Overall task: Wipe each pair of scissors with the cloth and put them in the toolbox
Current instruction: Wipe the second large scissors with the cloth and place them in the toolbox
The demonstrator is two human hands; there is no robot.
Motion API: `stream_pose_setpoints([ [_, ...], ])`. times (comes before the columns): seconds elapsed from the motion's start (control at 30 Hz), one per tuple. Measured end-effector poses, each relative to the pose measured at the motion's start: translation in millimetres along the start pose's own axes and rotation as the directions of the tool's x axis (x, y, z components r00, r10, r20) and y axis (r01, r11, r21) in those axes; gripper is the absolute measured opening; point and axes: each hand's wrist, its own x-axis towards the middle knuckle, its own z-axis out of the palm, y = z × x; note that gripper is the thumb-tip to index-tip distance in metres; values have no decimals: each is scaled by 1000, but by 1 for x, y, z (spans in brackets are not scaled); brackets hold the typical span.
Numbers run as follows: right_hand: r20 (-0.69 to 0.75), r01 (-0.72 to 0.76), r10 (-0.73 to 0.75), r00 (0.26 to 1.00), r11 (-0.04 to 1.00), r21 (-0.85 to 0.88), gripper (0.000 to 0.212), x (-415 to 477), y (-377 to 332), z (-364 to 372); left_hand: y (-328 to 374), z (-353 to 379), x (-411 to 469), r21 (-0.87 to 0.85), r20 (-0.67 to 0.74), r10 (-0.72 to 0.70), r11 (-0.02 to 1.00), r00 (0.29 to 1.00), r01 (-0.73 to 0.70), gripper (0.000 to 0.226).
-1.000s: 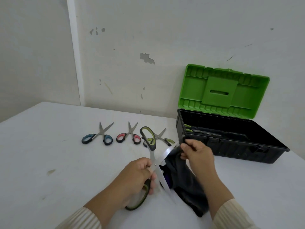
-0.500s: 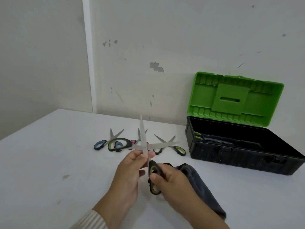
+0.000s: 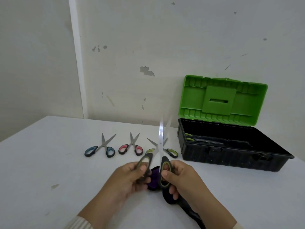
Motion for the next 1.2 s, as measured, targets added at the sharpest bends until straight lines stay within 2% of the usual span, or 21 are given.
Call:
stream_pose_setpoints([
  [0.1,-1,-4,4,1000,1000,26,2,0,5,5,-6,16,-8,-12,113,-36,999,993,37,20],
  [0.17,-2,-1,2,1000,1000,16,5,2,6,5,-5,18,-8,-62,126,-41,997,991,49,21],
  [0.23,-118,82,-100,988,986,-144,16,4,6,-1,-2,16,-7,-88,119,-52,994,992,62,19],
  [0.27,-196,172,-244,950,930,-326,26,7,6,-6,0,14,-7,-86,119,-62,994,991,73,17],
  [0.3,-195,253,-404,894,814,-523,35,8,5,-11,1,12,-6,-71,128,-73,994,989,82,16],
  [0.33,-120,322,-520,846,678,-661,44,8,3,-15,2,10,-7,-48,141,-82,995,987,90,16],
  [0.37,-18,368,-562,827,565,-739,53,9,2,-18,2,9,-7,-22,163,-89,995,983,94,18],
  [0.43,139,385,-502,854,428,-818,61,7,0,-19,1,6,-8,18,232,-100,995,968,98,21],
  [0.5,170,359,-452,876,373,-856,51,5,2,-22,1,6,-11,68,306,-112,993,945,96,23],
  [0.57,148,343,-452,880,388,-856,40,2,4,-27,0,8,-14,128,311,-91,990,946,53,22],
  [0.63,94,279,-407,909,424,-861,32,-3,6,-35,-4,14,-14,212,189,9,976,982,-50,21],
  [0.67,58,234,-369,928,453,-860,29,-6,7,-41,-7,17,-10,300,79,98,947,992,-118,22],
  [0.73,-8,157,-312,950,501,-851,24,-9,15,-54,-12,22,-1,560,-98,356,792,929,-244,21],
  [0.77,-35,132,-304,952,511,-849,21,-9,19,-62,-15,25,4,671,-99,448,690,889,-272,20],
  [0.8,-61,114,-307,950,519,-847,19,-9,22,-70,-19,28,9,739,-58,481,610,875,-286,24],
  [0.93,-208,42,-375,904,561,-826,10,8,9,-107,-32,52,27,853,147,293,446,945,-271,50],
  [1.07,-297,-15,-424,856,553,-833,11,53,-20,-151,-36,74,47,903,152,301,345,941,-256,51],
  [1.13,-286,-83,-361,888,485,-871,14,82,-24,-170,-39,79,55,925,154,336,281,929,-256,50],
  [1.2,-230,-150,-216,949,333,-931,19,110,-19,-183,-43,81,59,937,165,372,229,913,-262,49],
])
